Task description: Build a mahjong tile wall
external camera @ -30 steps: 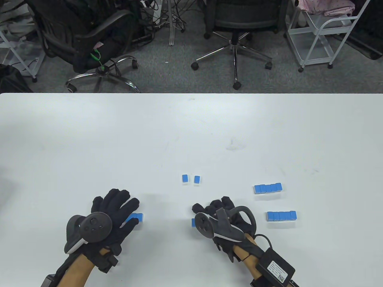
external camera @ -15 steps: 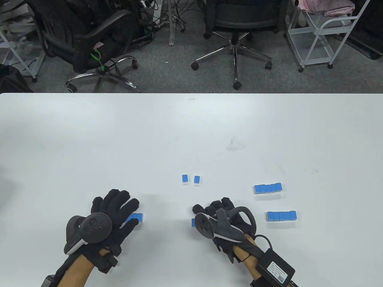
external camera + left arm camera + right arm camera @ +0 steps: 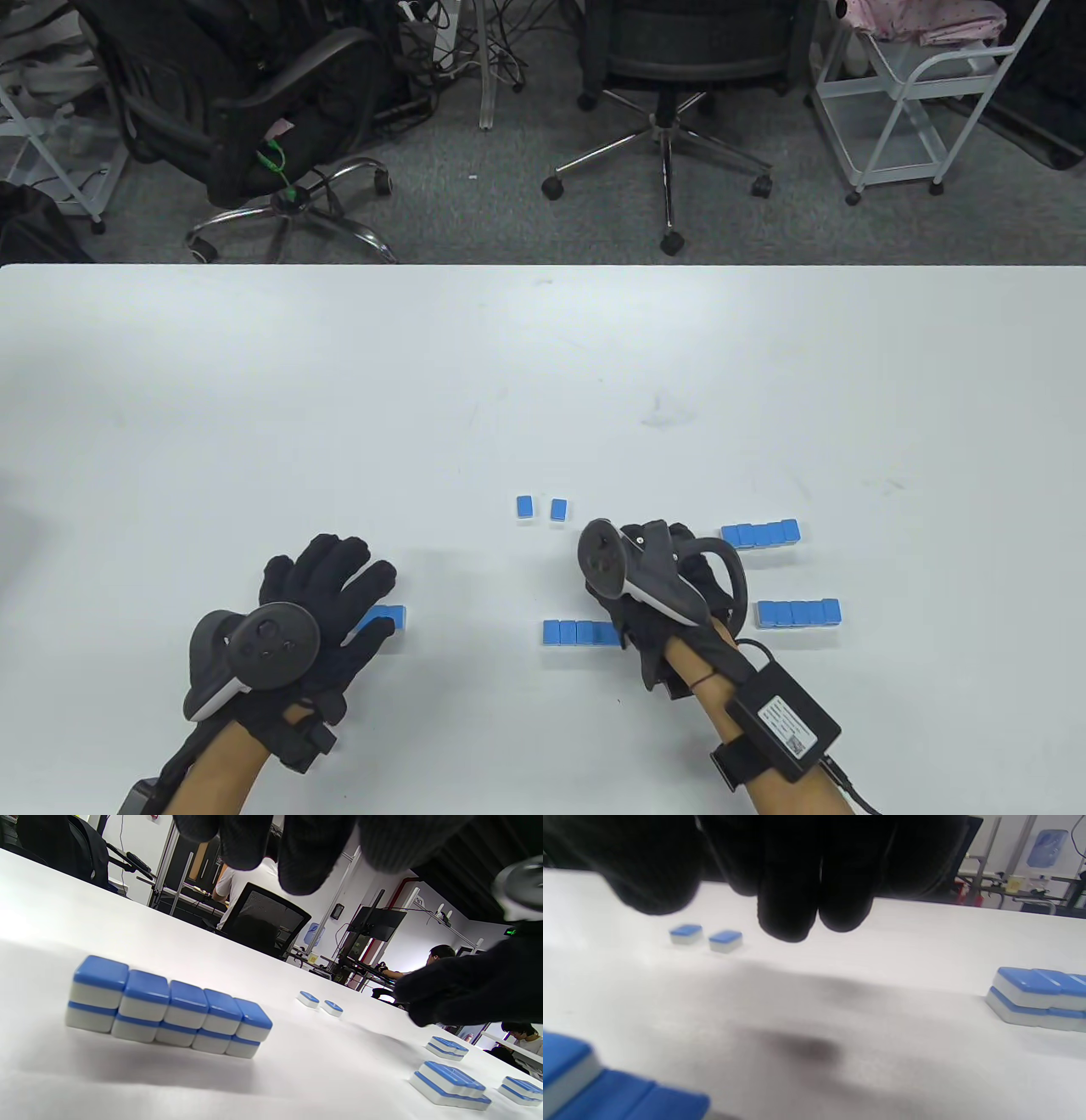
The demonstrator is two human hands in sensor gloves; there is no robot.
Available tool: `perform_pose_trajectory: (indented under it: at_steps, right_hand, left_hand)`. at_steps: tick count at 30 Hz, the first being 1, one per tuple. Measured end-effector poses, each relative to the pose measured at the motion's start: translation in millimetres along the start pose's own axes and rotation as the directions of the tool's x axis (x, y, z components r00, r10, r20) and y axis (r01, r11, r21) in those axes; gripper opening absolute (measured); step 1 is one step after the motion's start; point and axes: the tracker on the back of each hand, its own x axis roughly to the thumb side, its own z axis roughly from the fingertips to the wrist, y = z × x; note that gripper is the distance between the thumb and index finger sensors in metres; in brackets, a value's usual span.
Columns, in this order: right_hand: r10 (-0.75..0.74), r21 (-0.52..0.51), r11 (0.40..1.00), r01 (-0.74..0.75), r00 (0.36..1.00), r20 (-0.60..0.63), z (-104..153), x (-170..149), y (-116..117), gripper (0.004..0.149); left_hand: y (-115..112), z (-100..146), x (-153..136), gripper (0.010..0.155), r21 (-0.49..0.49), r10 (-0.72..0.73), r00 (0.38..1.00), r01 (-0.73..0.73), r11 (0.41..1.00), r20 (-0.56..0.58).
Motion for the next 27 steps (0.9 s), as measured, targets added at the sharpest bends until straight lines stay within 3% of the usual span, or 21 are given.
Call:
perform_pose_trajectory:
  at_steps: [3,5,8,11,13,18,23,27]
  right_hand:
    - [0.015,0.119,0.993,-0.007,0.998,-0.067,-33.2,17.2,1.7,0.075]
    - [-0.001,0.143,0.99,0.016,0.994,-0.108,-53.3,27.9,6.1,0.077]
    - [0.027,0.146,0.989,-0.002,0.986,-0.167,-75.4,43.7,16.3,0.076]
    - [0.127,0.079,0.99,-0.116,0.978,-0.164,-84.5,48.6,16.7,0.062]
    - [0.013,0.069,0.998,-0.002,0.988,-0.154,-83.8,45.1,17.3,0.056]
    - [0.004,0.083,0.997,0.0,0.999,-0.051,-72.4,26.9,19.6,0.055]
    - [-0.145,0.211,0.966,0.148,0.989,-0.028,-54.4,1.9,22.4,0.055]
    - [-0.222,0.252,0.942,0.221,0.975,-0.026,-36.7,-15.5,23.7,0.056]
  left_hand:
    - [0.9,0.4,-0.9,0.063,0.005,-0.002,1.0,0.002,1.0,0.0]
    - [1.4,1.1,-2.0,0.063,0.006,0.0,1.0,0.0,1.0,-0.004]
    - [2.7,1.6,-2.8,0.063,0.011,-0.002,1.0,0.002,1.0,-0.006]
    - [3.2,1.3,-2.9,0.063,0.015,-0.004,1.0,0.004,1.0,-0.004]
    - [3.5,0.7,-2.9,0.063,0.016,-0.007,1.0,0.007,1.0,0.0]
    - [2.3,-3.3,-1.9,0.063,0.008,-0.008,1.0,0.008,1.0,0.009]
    - [1.6,-3.3,-1.0,0.063,0.004,-0.009,1.0,0.009,1.0,0.012]
    - [1.8,-2.4,-1.3,0.063,0.002,-0.006,1.0,0.006,1.0,0.009]
